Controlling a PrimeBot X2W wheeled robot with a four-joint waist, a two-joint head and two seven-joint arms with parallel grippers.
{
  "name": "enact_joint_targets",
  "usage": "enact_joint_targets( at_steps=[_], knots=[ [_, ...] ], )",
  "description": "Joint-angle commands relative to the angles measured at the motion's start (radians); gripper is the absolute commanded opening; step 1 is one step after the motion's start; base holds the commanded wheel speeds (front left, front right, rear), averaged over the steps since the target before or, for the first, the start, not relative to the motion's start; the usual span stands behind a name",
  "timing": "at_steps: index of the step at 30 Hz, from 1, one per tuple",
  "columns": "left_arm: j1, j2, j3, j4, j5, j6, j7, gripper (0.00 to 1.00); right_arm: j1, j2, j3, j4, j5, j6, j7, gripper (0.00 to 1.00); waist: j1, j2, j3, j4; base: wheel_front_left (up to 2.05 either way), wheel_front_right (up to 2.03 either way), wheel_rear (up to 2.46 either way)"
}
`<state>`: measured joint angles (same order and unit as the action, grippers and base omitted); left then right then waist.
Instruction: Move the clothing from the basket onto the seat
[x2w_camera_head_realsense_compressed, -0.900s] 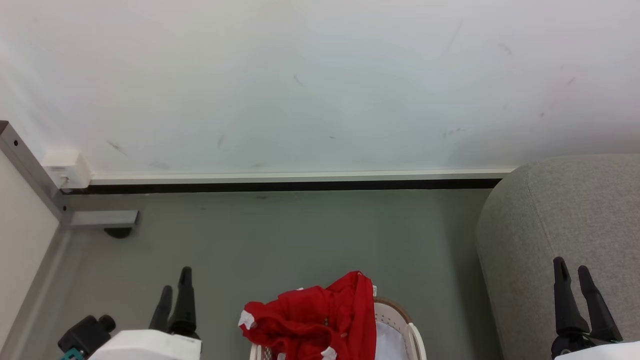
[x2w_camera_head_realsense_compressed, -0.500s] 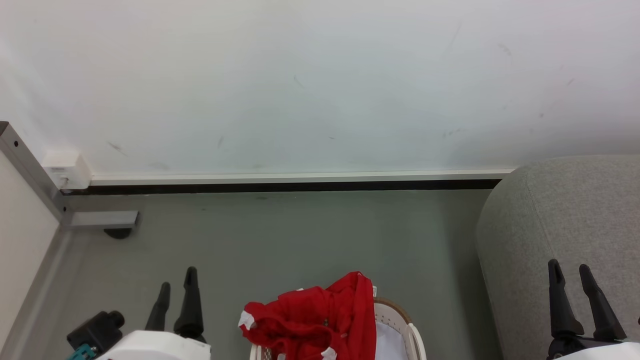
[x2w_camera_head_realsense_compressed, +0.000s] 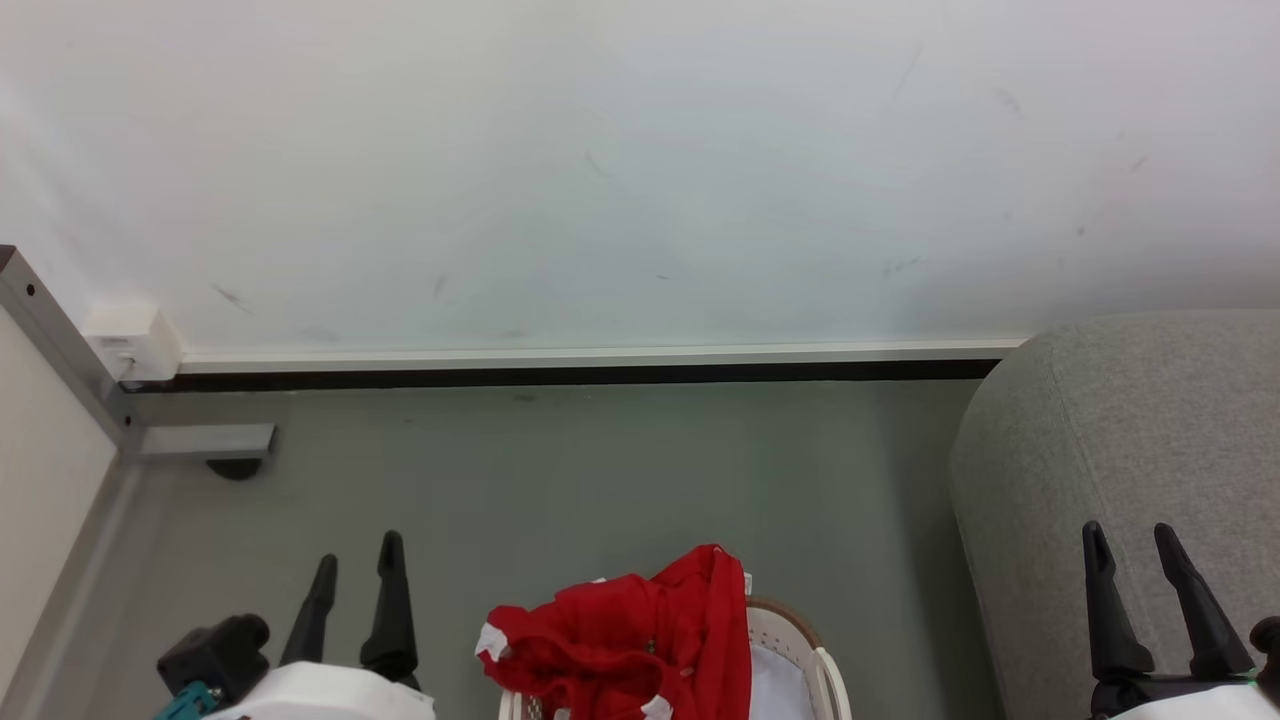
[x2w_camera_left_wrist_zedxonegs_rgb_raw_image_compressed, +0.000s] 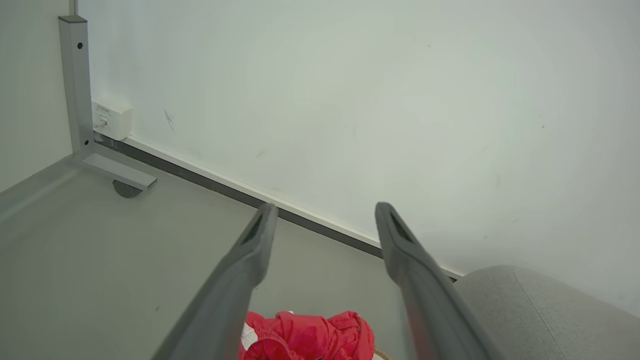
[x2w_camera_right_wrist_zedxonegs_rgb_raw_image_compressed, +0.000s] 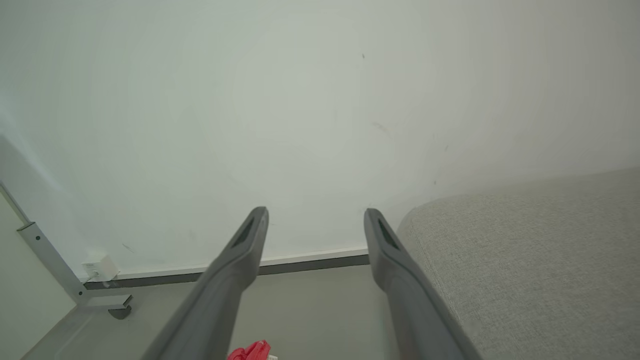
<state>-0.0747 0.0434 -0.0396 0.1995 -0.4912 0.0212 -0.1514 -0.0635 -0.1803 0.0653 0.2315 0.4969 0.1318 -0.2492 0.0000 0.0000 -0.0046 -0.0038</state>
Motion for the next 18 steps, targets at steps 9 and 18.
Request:
enact_joint_targets(
  at_steps=[9, 18],
  knots=[
    [-0.006, 0.010, 0.002, 0.006, 0.118, 0.002, -0.032, 1.00, -0.011, 0.020, -0.033, 0.001, -0.132, -0.001, -0.008, 1.00, 0.0000, 0.0000, 0.000, -0.001, 0.00, 0.00, 0.00],
    [-0.001, 0.010, -0.001, 0.026, 0.202, -0.001, -0.051, 1.00, -0.004, 0.038, -0.055, 0.001, -0.223, -0.001, -0.009, 1.00, 0.0000, 0.0000, -0.001, -0.001, 0.00, 0.00, 0.00]
  ],
)
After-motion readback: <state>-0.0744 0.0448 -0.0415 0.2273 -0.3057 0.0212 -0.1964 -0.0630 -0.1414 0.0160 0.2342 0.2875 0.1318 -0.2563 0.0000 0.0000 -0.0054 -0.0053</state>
